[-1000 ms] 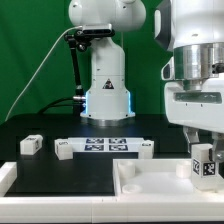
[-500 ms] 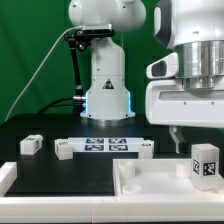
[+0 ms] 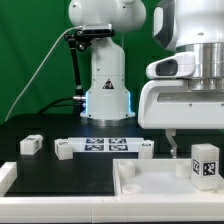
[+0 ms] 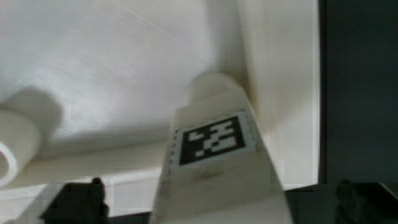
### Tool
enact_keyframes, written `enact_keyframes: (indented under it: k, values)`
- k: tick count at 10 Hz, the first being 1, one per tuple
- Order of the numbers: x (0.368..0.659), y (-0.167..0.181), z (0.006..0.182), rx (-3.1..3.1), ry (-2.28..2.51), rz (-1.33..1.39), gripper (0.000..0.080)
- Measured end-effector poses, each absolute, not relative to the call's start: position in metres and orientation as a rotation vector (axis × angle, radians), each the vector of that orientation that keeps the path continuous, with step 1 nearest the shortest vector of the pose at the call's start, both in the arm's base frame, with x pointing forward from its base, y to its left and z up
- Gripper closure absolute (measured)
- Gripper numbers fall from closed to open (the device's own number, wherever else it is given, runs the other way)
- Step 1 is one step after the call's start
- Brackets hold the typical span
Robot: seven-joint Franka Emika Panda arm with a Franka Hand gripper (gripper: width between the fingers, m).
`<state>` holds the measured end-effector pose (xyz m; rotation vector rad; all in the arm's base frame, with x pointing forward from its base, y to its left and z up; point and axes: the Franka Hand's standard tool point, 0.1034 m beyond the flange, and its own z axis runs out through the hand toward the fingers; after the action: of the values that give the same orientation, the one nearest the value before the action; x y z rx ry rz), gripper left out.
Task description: Assemble one leg
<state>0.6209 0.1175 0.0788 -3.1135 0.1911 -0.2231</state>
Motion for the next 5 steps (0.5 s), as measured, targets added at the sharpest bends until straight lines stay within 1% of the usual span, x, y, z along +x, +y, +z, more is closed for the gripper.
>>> enact_keyframes:
  k: [3, 4, 5]
  values:
    - [0.6219, 0.1133, 0.0791, -3.144, -0.137, -0.229, 0.0150]
    - [0.6219, 0.1133, 0.0791, -3.144, -0.119, -0.229, 0.0266]
    - [0.6219, 0.1132, 0.0791, -3.145, -0.118, -0.229, 0.0401]
